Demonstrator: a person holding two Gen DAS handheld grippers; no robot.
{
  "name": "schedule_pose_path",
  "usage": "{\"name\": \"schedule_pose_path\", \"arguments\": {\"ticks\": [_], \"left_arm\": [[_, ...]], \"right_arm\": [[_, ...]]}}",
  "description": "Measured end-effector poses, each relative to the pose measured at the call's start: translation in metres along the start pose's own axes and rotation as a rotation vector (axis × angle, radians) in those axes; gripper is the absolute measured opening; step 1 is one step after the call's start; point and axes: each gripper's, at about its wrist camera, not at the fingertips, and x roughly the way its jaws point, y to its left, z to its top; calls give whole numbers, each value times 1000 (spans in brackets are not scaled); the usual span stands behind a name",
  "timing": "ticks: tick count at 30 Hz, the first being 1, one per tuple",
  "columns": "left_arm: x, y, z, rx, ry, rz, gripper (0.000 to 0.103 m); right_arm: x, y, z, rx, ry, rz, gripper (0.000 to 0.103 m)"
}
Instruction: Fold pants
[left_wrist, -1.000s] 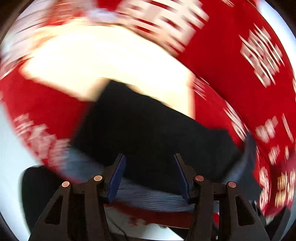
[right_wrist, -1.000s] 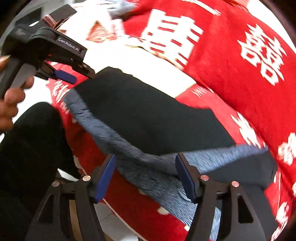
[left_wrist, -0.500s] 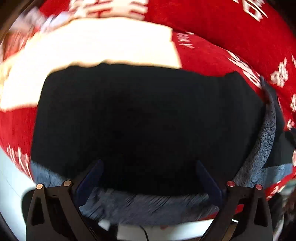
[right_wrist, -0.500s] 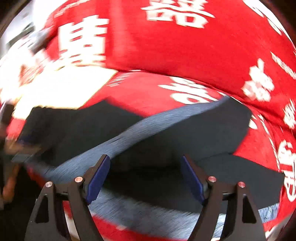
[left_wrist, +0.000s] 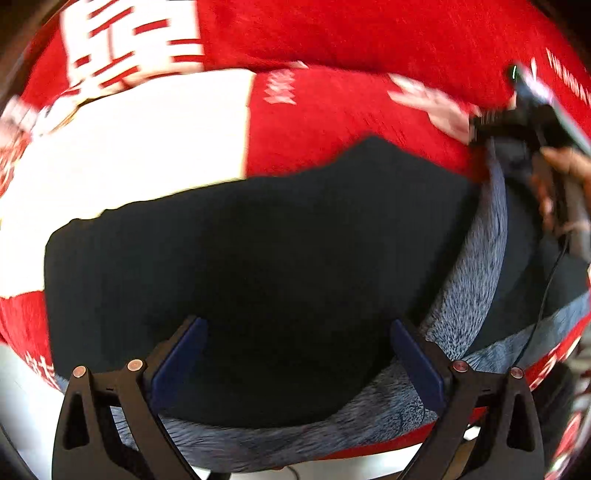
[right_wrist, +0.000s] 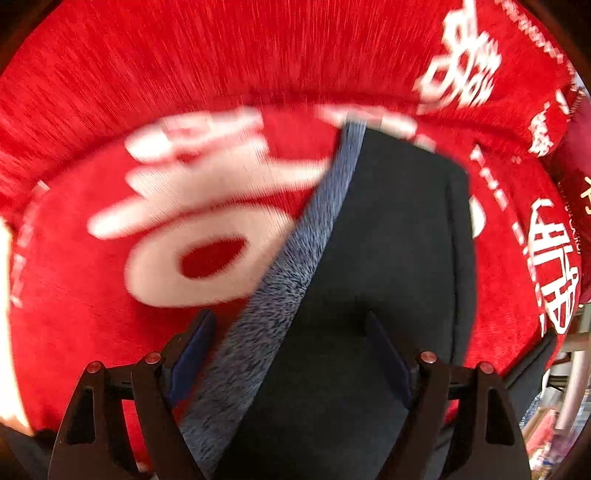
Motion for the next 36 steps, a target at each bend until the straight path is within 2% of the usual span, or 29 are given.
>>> {"name": "schedule_pose_path", "arguments": {"ticks": [1, 2, 4, 7, 10, 11, 12, 13, 15, 18, 21, 24, 26, 27, 28, 30, 32, 36], "left_arm": [[4, -3, -4, 10, 6, 22, 101], [3, -4, -9, 17, -21, 37, 102], [0, -1, -17, 19, -39, 31, 102], [-7, 9, -27, 4, -24, 30, 102], [-14, 22, -32, -43, -17, 0, 102], [-17, 30, -33, -57, -22, -16, 102], [-22, 34, -35, -67, -30, -26, 102], [-27, 39, -39, -76, -40, -31, 102], [-30, 45, -39, -97, -45, -31, 102], [-11, 44, -36, -112, -1, -25, 102], [4, 32, -29, -86, 2, 16, 102], [-4, 25, -28, -75, 0, -1, 102], [-13, 23, -29, -71, -21, -25, 102], [-15, 20, -30, -59, -29, -15, 102], [-15, 19, -31, -52, -26, -4, 102], [-11, 19, -33, -50, -7, 16, 102], [-7, 23, -36, -74, 4, 24, 102], [-7, 19, -36, -88, -3, 34, 102]], "right_arm": [[-4, -7, -4, 14, -16, 4, 71], [-8, -16, -9, 14, -23, 5, 59], [-19, -35, -20, 4, -30, 93, 23], [-45, -70, -45, 79, -85, 159, 15], [-85, -114, -95, 167, -204, 200, 14], [-102, -135, -123, 205, -251, 203, 13], [-112, -150, -142, 236, -280, 206, 9], [-116, -163, -151, 264, -294, 210, 9], [-121, -197, -190, 336, -308, 225, 9], [-102, -217, -224, 359, -281, 175, 9], [-77, -236, -238, 381, -206, 180, 9], [-67, -256, -242, 417, -216, 233, 10], [-68, -271, -238, 439, -239, 272, 17], [-68, -279, -236, 454, -251, 289, 31], [-68, -285, -235, 472, -260, 294, 53], [-71, -306, -237, 527, -304, 278, 76], [-78, -326, -240, 572, -348, 236, 76], [-68, -358, -232, 583, -347, 151, 76]]}}
